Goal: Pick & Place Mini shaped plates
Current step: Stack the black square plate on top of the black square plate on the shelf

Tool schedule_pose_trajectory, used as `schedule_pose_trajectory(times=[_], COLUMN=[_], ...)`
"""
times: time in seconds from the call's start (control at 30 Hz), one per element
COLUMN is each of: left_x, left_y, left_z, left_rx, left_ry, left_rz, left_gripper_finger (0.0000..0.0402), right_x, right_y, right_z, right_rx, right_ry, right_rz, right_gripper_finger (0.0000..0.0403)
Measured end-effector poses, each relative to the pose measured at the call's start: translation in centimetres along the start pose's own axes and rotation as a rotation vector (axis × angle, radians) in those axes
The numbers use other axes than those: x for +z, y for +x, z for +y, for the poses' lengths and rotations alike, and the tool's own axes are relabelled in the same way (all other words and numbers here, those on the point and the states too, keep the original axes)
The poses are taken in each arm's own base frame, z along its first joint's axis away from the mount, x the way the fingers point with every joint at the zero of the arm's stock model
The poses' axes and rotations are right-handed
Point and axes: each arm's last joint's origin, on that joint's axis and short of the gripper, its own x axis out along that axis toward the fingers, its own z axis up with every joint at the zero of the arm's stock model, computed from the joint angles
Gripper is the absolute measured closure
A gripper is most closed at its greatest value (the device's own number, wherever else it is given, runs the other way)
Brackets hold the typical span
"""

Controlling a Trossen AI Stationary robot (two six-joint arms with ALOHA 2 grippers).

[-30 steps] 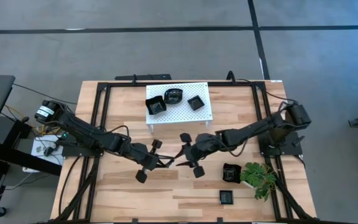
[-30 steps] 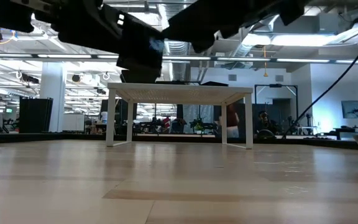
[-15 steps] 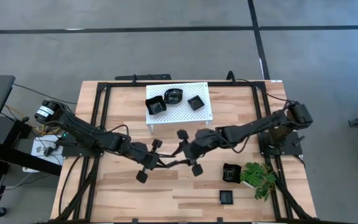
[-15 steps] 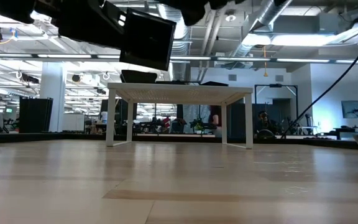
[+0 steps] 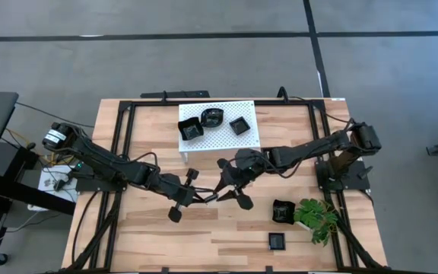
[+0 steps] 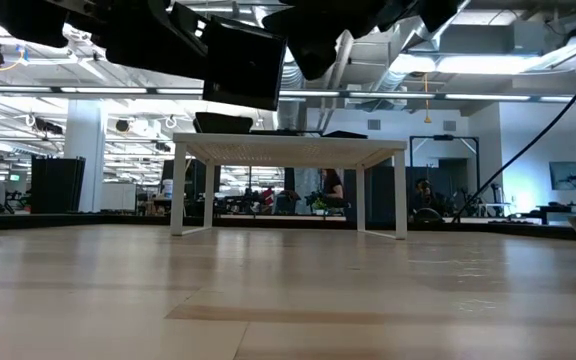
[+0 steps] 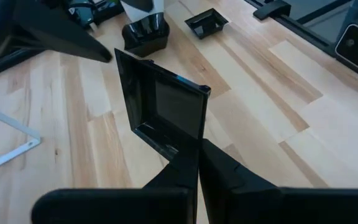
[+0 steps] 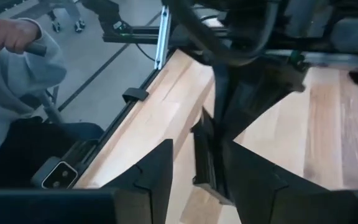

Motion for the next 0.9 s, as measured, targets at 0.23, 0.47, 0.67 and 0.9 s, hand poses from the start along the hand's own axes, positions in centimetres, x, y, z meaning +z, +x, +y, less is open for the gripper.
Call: schedule_pose_trajectory(times=[0.23,0.47,0.67,0.9], left_x=[0.1,0.0,0.0,0.0], left_y=[0.0,0.1,0.1,0.1], left_z=[0.4,0.8,0.8,0.8], left_rx=[0.02,0.041,0.041,0.04], left_ry=[0.014,0.008,0.007,0.007], left_rz=[-0.015,-0.011,-0.01,-0.009], left_gripper_finger=[0.0394,0.0394,0.0394,0.0394], right_x=[-0.6,-1.0,-1.2,-1.1], right_y=[0.4,1.1,1.3,1.3], right_z=[-0.2,-0.4,-0.5,-0.5], right_rx=[-0.004,-0.003,-0.004,-0.001], right_ry=[0.013,-0.003,-0.004,-0.005], right_rz=[0.034,0.032,0.039,0.036], right_gripper_finger=[0.0267,0.0268,0.0303,0.0359])
